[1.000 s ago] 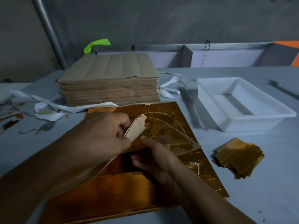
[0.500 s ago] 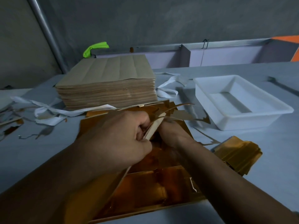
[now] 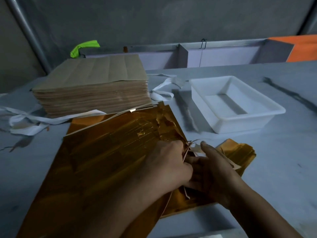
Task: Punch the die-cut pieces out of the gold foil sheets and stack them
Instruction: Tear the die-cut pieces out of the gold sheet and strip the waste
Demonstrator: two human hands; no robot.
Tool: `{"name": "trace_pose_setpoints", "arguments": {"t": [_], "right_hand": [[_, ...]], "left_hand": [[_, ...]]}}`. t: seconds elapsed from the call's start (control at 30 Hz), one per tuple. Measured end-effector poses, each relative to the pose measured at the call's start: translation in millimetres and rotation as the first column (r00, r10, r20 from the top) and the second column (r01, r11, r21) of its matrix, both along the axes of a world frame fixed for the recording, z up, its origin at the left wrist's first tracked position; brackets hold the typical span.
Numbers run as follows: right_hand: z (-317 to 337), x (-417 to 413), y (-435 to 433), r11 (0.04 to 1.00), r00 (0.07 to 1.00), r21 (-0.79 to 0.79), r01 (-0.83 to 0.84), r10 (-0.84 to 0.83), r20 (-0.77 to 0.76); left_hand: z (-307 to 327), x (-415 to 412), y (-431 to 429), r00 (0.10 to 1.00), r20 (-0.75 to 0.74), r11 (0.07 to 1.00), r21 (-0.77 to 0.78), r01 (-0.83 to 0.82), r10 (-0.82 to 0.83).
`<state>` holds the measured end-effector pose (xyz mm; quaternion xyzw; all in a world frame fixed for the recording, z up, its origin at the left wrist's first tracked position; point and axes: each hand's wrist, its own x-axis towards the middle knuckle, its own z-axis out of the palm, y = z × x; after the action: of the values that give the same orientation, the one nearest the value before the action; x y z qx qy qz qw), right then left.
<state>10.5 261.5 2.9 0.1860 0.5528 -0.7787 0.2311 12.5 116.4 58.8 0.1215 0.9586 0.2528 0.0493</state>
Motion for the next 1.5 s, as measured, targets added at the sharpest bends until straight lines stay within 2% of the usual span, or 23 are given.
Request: {"name": "trace_pose_setpoints", "arguments": {"t": [0.1, 0.17, 0.3, 0.37, 0.4, 0.47, 0.5, 0.6, 0.73, 0.83, 1.23, 1.37, 1.5], "right_hand": [[-5, 14, 12, 0.973, 0.998, -0.229, 0.014, -0.029, -0.062], [-6, 22, 16, 0.95, 0.993, -0.31, -0.033, -0.005, -0.12], [-8, 24, 17, 0.987, 0.981, -0.12, -0.108, 0.086, -0.175], [-6, 23, 16, 0.993, 0.983, -0.013, -0.117, 0.114, -0.141], [-6, 22, 16, 0.993, 0.984, 0.026, -0.116, 0.119, -0.131], [-5, 23, 14, 0.994, 0.988, 0.082, -0.075, 0.085, -0.129], [-5, 24, 13, 0.994, 0.99, 0.103, -0.043, 0.056, -0.131], [-2, 26, 6, 0.991, 0.991, 0.132, 0.003, 0.015, -0.132], [0, 27, 0, 0.975, 0.99, 0.223, 0.021, 0.011, -0.138], [-9, 26, 0, 0.958, 0.996, 0.277, 0.07, -0.05, -0.076], [-16, 33, -2, 0.963, 0.978, 0.188, 0.192, -0.173, -0.114], [-15, 32, 4, 0.959, 0.961, 0.095, 0.267, -0.258, -0.102], [-17, 31, 9, 0.97, 0.966, 0.035, 0.239, -0.234, -0.105]], "left_hand": [[-9, -7, 16, 0.999, -0.023, 0.999, 0.03, -0.04, 0.04], [-16, -8, 24, 1.0, -0.005, 0.998, 0.06, -0.023, 0.024], [-32, -7, 19, 0.97, 0.182, 0.982, 0.127, 0.137, -0.159], [-37, -9, 1, 0.974, 0.171, 0.976, 0.185, 0.116, -0.148], [-40, -10, -10, 0.989, 0.099, 0.983, 0.161, 0.092, -0.109], [-52, -11, -30, 0.997, -0.043, 0.998, 0.011, 0.068, -0.068], [-59, -11, -39, 0.995, -0.066, 0.994, -0.077, 0.074, -0.079], [-80, -7, -50, 0.988, 0.005, 0.942, -0.3, 0.151, -0.157], [-94, -6, -53, 0.979, 0.027, 0.908, -0.37, 0.198, -0.202], [-100, -7, -53, 0.976, 0.008, 0.9, -0.385, 0.204, -0.218], [-111, -10, -56, 0.972, -0.016, 0.878, -0.432, 0.204, -0.234], [-106, -7, -55, 0.976, -0.003, 0.895, -0.4, 0.197, -0.216], [-100, -5, -56, 0.976, 0.033, 0.897, -0.388, 0.212, -0.217]]}}
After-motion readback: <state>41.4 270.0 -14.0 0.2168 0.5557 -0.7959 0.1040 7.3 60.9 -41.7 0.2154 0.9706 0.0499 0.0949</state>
